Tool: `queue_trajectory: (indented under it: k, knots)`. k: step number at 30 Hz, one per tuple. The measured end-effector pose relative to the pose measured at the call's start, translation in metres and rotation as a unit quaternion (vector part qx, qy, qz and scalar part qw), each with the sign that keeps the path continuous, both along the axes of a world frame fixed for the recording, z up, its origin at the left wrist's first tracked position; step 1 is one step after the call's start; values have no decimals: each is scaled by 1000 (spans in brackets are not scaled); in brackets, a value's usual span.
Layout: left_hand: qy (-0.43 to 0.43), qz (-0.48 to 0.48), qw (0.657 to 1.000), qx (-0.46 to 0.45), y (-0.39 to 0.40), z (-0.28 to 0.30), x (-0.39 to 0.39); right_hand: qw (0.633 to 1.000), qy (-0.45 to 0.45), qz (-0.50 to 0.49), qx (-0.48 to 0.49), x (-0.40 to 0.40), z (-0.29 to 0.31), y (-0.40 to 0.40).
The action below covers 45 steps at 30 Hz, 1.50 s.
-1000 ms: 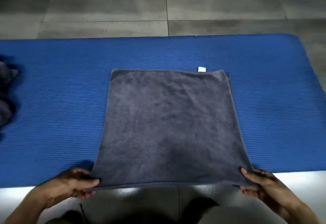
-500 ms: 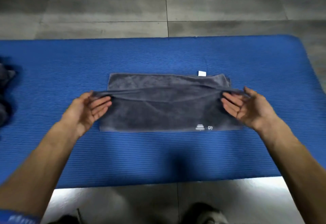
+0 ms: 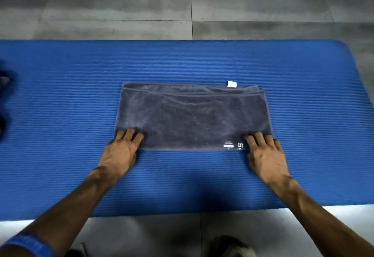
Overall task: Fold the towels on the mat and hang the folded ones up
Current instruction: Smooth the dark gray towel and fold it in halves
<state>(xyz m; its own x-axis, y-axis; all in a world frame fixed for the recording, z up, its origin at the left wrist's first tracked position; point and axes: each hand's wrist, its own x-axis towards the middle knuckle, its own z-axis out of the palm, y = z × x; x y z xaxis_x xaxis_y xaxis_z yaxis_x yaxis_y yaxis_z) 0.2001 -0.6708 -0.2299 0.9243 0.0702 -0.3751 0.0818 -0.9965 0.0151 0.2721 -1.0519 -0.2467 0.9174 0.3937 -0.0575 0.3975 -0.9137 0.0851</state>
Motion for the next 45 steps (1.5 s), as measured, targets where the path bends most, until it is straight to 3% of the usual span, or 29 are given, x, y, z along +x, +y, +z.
queue_trajectory:
  k: [6, 8, 10, 13, 16, 19, 24, 27, 32, 38, 41, 45]
  knots:
    - [89, -80, 992, -30, 10, 9, 3, 999, 19, 38, 18, -9, 17, -14]
    - [88, -125, 980, -125, 20, 7, -17, 997, 39, 63, 14, -28, 22, -26]
    - [139, -143, 960, -197, 28, 6, -38, 993, 74, 88, 22, -51, 24, -37]
    - [222, -169, 945, -171, 34, 3, -57, 986, 123, 92, 59, -62, 27, -49]
    - [132, -94, 964, -209, 34, 3, -45, 991, 98, 46, 84, -39, 29, -46]
    - [4, -66, 989, -132, 32, 1, -15, 993, 112, 12, 43, -2, 25, -38]
    - [35, -28, 998, -33, 28, 4, 15, 986, 164, -16, 38, 38, 22, -25]
    - [-25, -14, 999, -19, 30, 3, 20, 982, 153, -29, 105, 45, 24, -28]
    - [-34, 50, 996, -72, 43, 6, 21, 931, 234, -95, 264, 49, 23, -40]
    - [-44, 66, 976, -202, 59, 15, 14, 907, 286, -89, 298, 50, 33, -50]
    - [-30, 127, 952, -275, 63, 25, 14, 874, 313, -104, 358, 55, 42, -53]
    - [-69, 216, 926, -300, 70, 24, 25, 864, 295, -108, 393, 71, 46, -48]
